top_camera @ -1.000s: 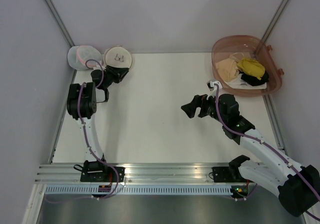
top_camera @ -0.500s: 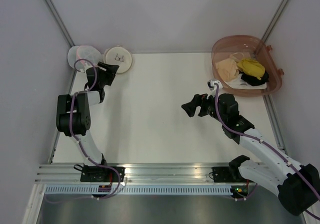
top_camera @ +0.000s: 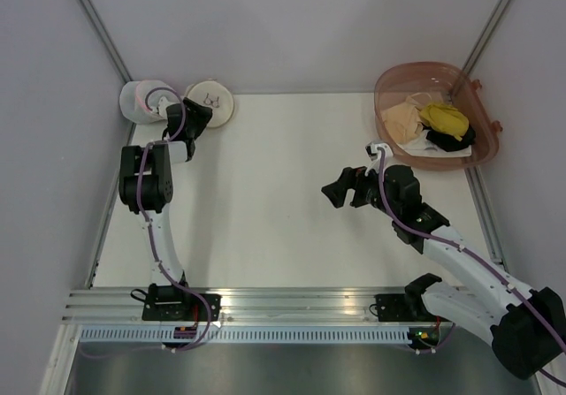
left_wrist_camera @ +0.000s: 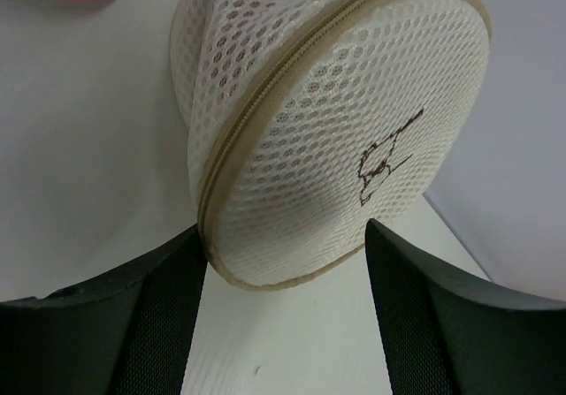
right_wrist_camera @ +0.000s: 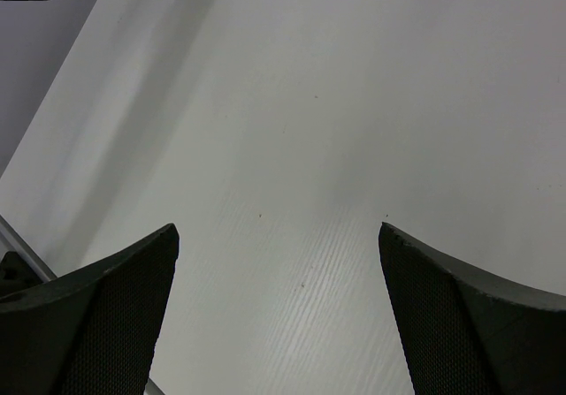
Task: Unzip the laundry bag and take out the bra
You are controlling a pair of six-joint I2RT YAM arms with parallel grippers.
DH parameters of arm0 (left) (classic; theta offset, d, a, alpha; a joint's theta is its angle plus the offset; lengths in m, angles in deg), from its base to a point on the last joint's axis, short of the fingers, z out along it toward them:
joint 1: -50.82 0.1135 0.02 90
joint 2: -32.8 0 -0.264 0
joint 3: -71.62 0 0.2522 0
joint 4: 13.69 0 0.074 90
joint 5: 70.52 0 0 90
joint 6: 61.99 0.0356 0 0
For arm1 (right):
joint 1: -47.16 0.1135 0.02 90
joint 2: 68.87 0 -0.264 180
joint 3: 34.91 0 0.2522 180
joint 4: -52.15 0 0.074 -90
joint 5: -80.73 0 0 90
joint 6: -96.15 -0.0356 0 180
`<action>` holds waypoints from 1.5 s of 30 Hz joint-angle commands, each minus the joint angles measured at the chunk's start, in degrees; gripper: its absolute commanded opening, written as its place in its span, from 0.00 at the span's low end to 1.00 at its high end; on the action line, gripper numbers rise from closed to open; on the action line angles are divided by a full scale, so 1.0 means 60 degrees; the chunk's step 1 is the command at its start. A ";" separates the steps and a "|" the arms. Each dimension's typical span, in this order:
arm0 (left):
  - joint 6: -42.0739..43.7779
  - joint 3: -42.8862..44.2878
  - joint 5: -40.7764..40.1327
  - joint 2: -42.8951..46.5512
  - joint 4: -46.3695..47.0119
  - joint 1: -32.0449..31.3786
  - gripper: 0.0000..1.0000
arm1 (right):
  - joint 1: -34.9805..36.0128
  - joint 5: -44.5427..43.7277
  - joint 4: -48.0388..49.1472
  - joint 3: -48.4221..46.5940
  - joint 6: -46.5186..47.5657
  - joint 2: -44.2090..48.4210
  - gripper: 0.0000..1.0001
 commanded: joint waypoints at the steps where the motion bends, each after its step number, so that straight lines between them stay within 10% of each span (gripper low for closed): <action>1: 0.1037 0.1372 -0.0650 -0.0445 -0.0367 -0.0080 0.75 | 0.0005 -0.0215 -0.0139 -0.0332 0.0065 0.0220 0.98; 4: 0.1345 0.2397 -0.0592 -0.1001 -0.0968 -0.0109 0.70 | 0.0005 -0.0230 -0.0242 -0.0391 0.0050 0.0308 0.98; 11: 0.1199 0.3032 0.0724 -0.1223 -0.0984 -0.0138 0.02 | 0.0019 -0.0464 -0.0594 -0.0391 0.0094 0.0689 0.98; 16: 0.0790 0.2213 0.2612 -0.0491 -0.0033 -0.0095 0.02 | 0.0005 -0.1615 -0.0550 -0.0434 -0.0066 0.0806 0.98; 24: -0.1946 0.0909 0.9421 -0.0020 0.3185 -0.0123 0.02 | 0.0005 -0.4711 0.0212 -0.0361 -0.0565 0.1437 0.98; 31: -0.9635 0.1668 1.4756 -0.1646 1.1075 -0.1410 0.02 | -0.0025 -0.4363 -0.0227 -0.1195 -0.0506 0.0705 0.98; 45: -0.8294 -0.1055 1.7426 0.0594 1.0882 -0.3141 0.02 | -0.0244 -0.1022 -0.0842 -0.1812 0.0079 0.0192 0.98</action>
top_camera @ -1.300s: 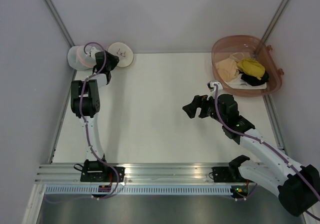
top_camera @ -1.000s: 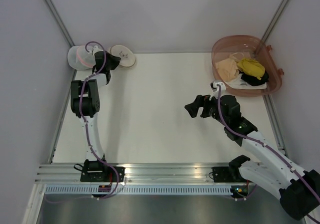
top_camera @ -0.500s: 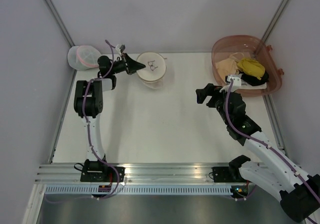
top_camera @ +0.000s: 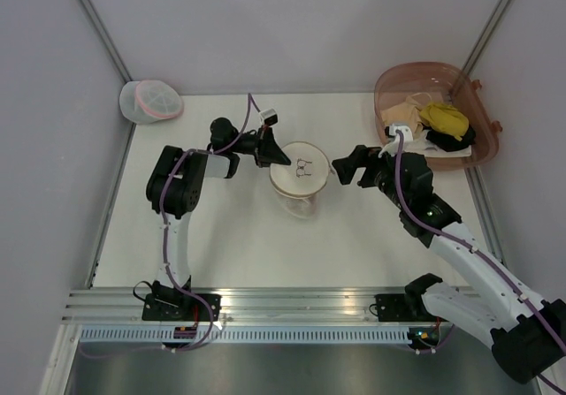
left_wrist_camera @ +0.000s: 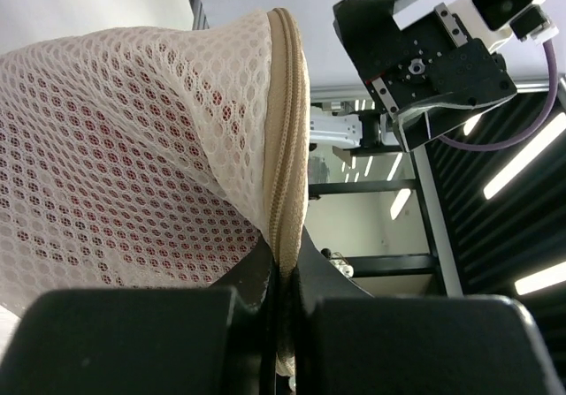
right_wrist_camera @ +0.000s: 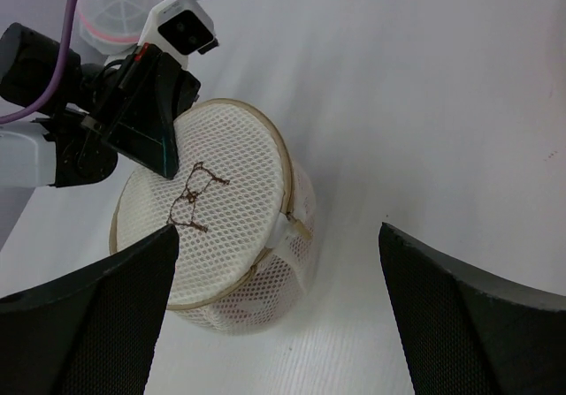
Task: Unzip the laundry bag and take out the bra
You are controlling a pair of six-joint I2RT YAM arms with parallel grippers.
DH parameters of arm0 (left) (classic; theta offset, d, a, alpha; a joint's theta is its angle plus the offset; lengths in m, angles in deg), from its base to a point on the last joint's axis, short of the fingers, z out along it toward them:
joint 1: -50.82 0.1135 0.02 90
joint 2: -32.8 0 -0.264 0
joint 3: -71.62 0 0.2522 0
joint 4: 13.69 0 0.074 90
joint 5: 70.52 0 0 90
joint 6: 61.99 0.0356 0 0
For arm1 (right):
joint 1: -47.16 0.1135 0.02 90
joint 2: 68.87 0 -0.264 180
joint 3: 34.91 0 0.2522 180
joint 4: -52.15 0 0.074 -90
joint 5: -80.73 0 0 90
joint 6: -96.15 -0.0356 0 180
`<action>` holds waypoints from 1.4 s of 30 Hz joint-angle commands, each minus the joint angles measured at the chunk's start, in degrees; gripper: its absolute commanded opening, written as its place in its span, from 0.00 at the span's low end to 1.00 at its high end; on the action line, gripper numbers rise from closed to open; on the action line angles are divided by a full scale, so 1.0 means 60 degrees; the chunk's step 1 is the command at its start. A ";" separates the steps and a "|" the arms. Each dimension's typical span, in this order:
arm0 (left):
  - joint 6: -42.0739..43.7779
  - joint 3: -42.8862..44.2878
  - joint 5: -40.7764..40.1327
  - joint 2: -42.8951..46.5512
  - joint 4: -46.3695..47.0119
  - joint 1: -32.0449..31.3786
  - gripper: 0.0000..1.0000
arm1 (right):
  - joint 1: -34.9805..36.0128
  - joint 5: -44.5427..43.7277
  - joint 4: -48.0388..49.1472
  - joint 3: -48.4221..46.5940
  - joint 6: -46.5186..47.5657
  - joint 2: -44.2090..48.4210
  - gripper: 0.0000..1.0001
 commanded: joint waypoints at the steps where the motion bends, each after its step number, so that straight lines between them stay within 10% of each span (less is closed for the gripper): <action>1: 0.0140 -0.0217 0.3263 0.0911 0.3611 -0.0052 0.02 | -0.0048 0.1012 -0.0205 -0.0344 0.0214 -0.0122 0.98; 14: 0.0052 -0.0818 0.3248 0.1321 0.3655 -0.0785 0.02 | -0.1277 0.5344 0.3760 0.0682 -0.1351 -0.2666 0.87; 20: -0.0065 -0.0862 0.3248 0.1570 0.3698 -0.0888 0.04 | -0.1439 0.6738 0.5139 0.0535 -0.2041 -0.3944 0.06; 21: -0.0138 -0.0819 0.3248 0.1571 0.3713 -0.0888 0.21 | -0.1439 0.6768 0.5141 0.0550 -0.2042 -0.3945 0.00; 22: -0.0197 -0.0702 0.3219 0.1527 0.3742 -0.0859 0.33 | -0.1425 0.6797 0.5127 0.0579 -0.2013 -0.3844 0.00; 24: -0.0445 -0.0497 0.3175 0.1483 0.3772 -0.0858 0.99 | -0.1439 0.6754 0.4894 0.0638 -0.1867 -0.3683 0.00; 34: -0.1209 0.1335 0.1434 0.1278 0.3743 -0.0361 1.00 | -0.1571 0.3344 0.1030 0.0462 -0.2230 -0.2774 0.00; 42: 0.2337 0.1451 0.0932 0.1394 0.0548 -0.0799 1.00 | -0.1600 0.2506 0.0807 0.0800 -0.2439 -0.2334 0.00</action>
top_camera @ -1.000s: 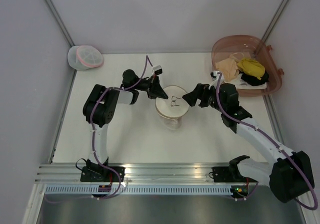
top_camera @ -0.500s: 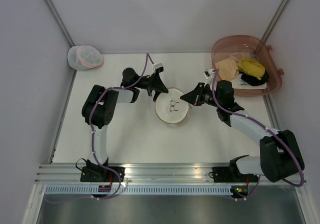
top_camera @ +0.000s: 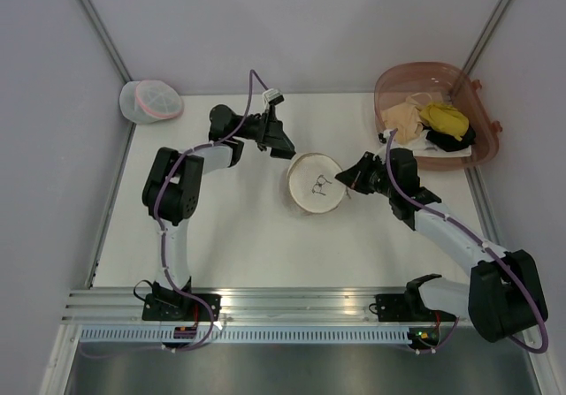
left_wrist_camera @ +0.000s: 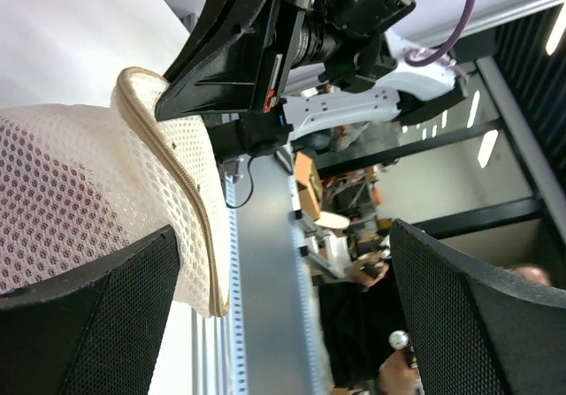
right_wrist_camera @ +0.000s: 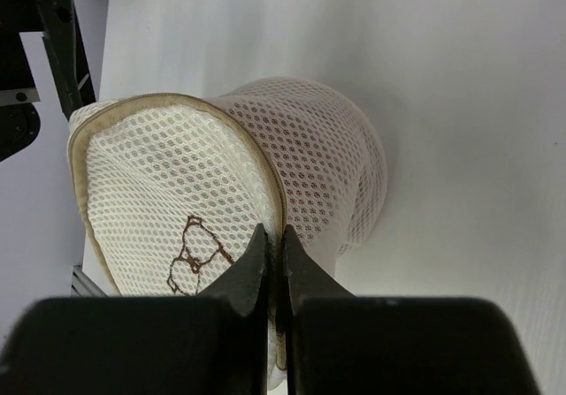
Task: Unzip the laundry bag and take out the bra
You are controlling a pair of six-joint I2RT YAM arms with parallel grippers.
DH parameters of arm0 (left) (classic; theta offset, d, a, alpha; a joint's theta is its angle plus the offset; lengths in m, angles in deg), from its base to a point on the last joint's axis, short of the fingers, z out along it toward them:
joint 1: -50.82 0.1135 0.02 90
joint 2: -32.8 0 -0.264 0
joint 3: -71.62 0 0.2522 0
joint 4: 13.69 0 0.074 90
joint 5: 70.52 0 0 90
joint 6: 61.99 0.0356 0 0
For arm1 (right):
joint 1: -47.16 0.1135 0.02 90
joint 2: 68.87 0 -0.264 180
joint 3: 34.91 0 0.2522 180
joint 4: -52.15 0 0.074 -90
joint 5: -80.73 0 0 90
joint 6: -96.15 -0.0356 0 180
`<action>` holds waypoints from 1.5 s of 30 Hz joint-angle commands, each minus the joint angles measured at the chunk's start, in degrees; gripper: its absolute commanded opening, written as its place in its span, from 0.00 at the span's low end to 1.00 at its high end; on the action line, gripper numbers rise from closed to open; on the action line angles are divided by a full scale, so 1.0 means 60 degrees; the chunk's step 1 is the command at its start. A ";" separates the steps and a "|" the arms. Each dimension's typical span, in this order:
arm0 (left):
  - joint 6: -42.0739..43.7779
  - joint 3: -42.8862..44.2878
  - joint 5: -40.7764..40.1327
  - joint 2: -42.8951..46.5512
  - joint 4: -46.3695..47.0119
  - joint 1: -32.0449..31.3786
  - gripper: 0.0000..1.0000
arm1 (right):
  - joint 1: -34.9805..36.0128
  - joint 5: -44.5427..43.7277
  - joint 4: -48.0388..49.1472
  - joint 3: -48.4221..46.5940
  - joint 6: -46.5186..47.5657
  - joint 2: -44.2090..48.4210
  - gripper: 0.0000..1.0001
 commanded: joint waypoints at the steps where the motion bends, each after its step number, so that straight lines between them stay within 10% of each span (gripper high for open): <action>1: 0.1532 0.0494 0.0672 0.0433 0.0486 -0.0410 1.00 | -0.0078 -0.0824 -0.0771 -0.0151 0.0178 0.0263 0.00; 3: 0.2580 0.0422 0.0336 0.0695 -0.1288 -0.0381 1.00 | -0.0078 -0.0897 -0.0904 -0.0342 0.0398 0.0292 0.00; 5: 0.8387 0.0624 -0.0408 0.1616 -1.0521 -0.0206 1.00 | -0.0063 -0.0868 -0.0963 -0.0488 0.0501 0.0336 0.00; 6: 1.2071 0.1482 -0.3908 0.1866 -1.4806 -0.0292 1.00 | -0.0063 -0.0868 -0.0949 -0.0518 0.0602 0.0351 0.00; 7: 1.5080 0.3144 -0.6365 0.1898 -1.6589 -0.0597 1.00 | -0.0078 -0.0854 -0.0963 -0.0576 0.0647 0.0395 0.01; 9: 1.5302 0.3657 -0.7447 0.1738 -1.7732 -0.0865 1.00 | -0.0078 -0.0781 -0.0963 -0.0664 0.0735 0.0410 0.00; 14: 1.3927 0.2856 -0.9242 0.2597 -1.7370 -0.0907 1.00 | -0.0078 -0.0751 -0.0803 -0.0592 0.0341 0.0454 0.00; 27: 0.6988 -0.6778 -1.2876 0.9244 -1.2551 -0.3425 1.00 | 0.0403 -0.3734 -0.0303 0.2820 -0.6220 0.1462 0.00; 35: 0.5282 -0.7781 -1.4737 1.1330 -1.2039 -0.4599 1.00 | 0.1518 -0.3668 0.0603 0.3071 -0.7936 0.1392 0.00; 45: 0.4010 -0.8191 -1.3642 0.9809 -0.9343 -0.4702 1.00 | 0.3099 -0.4307 0.2464 0.3129 -0.8757 0.0336 0.00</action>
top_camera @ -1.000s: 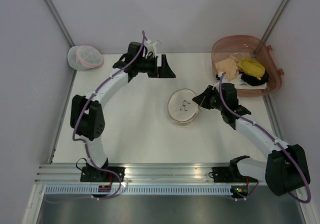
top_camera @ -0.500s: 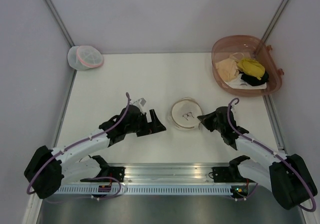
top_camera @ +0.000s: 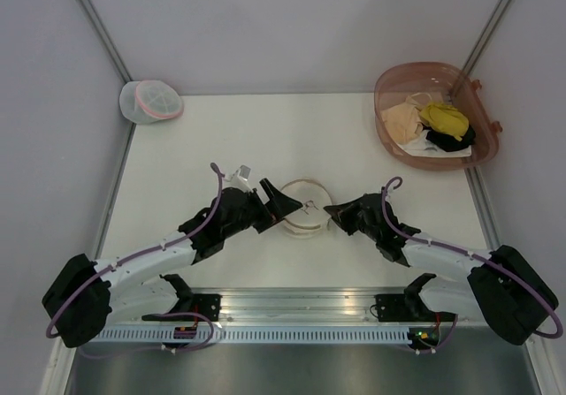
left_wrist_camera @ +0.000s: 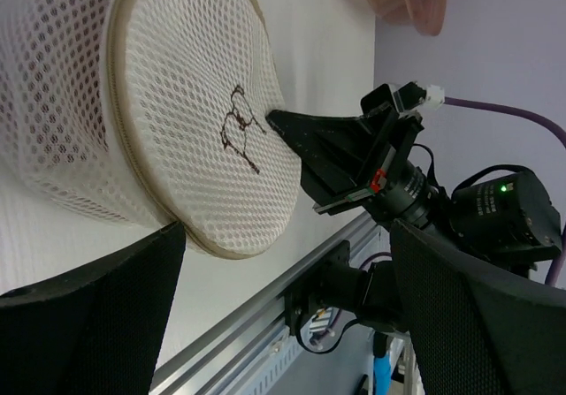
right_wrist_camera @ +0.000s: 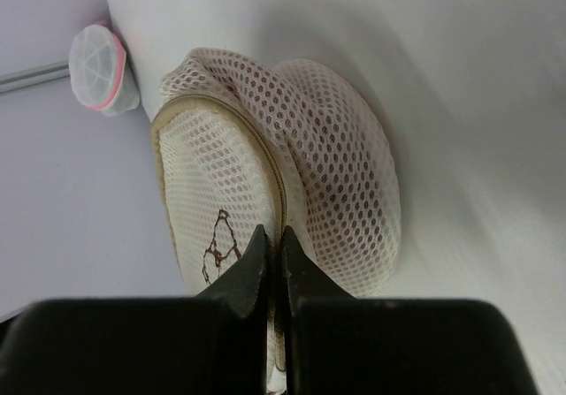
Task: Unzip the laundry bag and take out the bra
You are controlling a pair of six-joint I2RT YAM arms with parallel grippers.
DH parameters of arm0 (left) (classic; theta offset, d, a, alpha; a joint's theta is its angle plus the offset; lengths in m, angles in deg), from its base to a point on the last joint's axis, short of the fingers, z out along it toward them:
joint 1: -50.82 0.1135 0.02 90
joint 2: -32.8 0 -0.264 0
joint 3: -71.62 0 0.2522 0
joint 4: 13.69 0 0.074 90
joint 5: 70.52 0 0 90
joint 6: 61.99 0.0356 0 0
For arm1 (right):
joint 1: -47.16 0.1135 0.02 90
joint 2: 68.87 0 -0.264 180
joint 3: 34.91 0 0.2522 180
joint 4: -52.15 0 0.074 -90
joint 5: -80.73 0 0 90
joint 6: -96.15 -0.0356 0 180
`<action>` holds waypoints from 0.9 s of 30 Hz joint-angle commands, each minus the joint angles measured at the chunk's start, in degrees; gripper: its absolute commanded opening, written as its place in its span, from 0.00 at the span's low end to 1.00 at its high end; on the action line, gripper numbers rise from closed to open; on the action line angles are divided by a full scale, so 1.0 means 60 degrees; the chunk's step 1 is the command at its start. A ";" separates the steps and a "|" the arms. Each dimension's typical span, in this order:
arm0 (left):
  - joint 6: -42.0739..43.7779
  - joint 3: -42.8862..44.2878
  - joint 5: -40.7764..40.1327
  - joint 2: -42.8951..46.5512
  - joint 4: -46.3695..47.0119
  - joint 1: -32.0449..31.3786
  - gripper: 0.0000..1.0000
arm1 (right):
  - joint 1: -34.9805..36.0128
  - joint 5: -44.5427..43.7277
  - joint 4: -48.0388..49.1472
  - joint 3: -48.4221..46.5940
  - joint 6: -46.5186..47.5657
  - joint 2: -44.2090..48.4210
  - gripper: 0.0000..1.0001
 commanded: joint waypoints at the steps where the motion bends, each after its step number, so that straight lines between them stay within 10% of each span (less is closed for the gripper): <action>1: -0.1216 -0.0261 0.0570 -0.0308 0.1358 -0.0199 0.99 | 0.0405 -0.0783 0.0927 -0.0098 -0.0506 0.0048 0.00; 27: -0.0267 -0.0525 -0.1846 -0.0104 0.0917 -0.0200 0.90 | 0.1005 0.0943 0.5425 -0.0289 -0.0154 -0.1723 0.00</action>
